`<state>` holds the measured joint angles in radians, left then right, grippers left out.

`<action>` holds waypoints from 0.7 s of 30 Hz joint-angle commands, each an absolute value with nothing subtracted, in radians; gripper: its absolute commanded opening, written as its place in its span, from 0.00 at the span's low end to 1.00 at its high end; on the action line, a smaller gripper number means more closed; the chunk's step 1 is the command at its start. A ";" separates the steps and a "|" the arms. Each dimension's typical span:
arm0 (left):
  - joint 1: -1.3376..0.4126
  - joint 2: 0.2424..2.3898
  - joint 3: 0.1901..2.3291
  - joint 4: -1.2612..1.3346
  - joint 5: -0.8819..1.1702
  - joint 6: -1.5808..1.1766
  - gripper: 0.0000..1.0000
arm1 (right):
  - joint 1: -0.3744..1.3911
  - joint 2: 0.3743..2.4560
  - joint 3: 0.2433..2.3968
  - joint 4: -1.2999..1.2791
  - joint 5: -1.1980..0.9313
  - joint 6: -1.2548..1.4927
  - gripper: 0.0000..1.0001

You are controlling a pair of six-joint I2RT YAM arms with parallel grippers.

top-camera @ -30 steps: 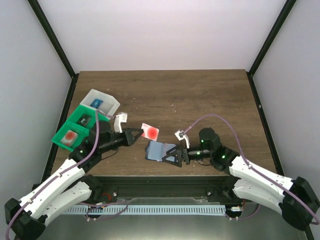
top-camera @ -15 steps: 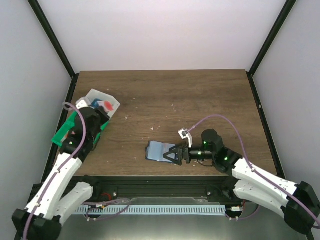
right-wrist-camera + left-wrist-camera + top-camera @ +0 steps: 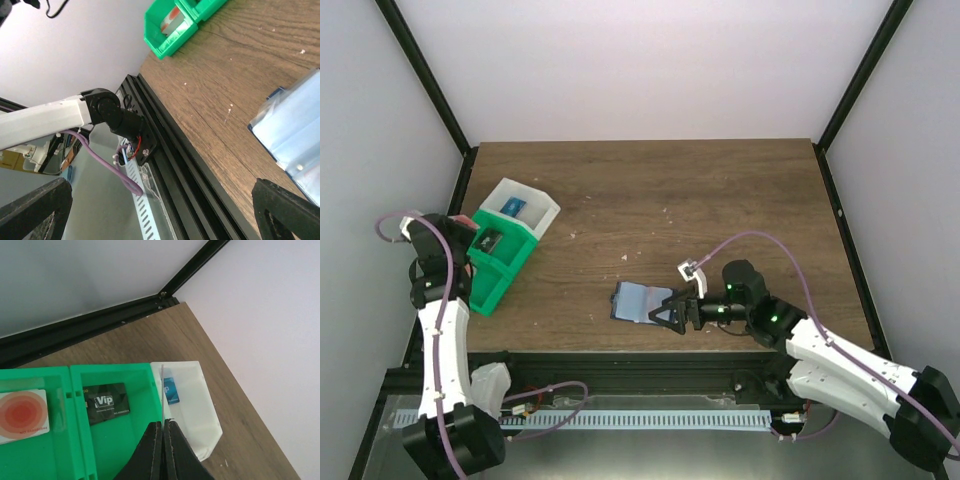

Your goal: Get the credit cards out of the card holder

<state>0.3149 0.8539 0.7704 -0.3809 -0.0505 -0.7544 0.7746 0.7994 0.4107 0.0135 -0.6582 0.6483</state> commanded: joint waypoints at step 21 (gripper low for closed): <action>0.397 0.888 0.583 -0.312 -0.178 -0.801 0.00 | 0.773 0.836 0.504 -0.147 -0.656 0.555 1.00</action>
